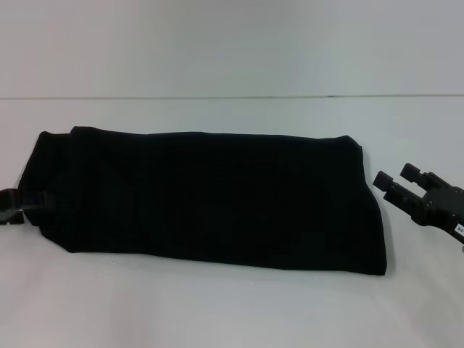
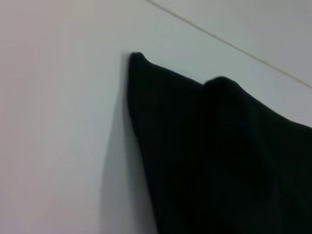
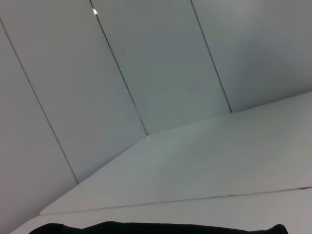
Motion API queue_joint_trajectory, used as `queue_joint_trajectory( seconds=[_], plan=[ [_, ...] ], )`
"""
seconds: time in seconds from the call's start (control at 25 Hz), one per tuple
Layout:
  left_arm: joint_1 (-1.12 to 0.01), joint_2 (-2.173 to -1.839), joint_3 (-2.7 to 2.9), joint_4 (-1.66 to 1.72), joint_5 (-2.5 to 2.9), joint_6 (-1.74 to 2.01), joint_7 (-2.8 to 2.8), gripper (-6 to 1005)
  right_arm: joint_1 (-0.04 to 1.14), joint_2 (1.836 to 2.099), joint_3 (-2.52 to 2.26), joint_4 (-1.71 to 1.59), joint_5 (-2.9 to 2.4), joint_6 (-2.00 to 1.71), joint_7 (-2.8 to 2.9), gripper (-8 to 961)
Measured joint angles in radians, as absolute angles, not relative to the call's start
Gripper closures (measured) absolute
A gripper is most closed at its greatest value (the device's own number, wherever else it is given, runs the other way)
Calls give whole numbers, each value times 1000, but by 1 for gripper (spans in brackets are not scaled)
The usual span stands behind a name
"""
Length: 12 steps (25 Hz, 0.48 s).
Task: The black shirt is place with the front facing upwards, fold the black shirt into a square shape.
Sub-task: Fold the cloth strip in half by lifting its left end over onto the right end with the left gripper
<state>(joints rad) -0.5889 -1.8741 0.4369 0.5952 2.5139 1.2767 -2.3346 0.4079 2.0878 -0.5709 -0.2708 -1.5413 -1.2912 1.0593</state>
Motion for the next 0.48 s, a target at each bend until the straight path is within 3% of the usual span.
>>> queue_joint_trajectory(
  seconds=[0.48],
  plan=[
    [-591,-1871,452,589,2506,1312,-2337,109,412,2088,-571,-271,-1535,-1291,1058,176]
  ],
)
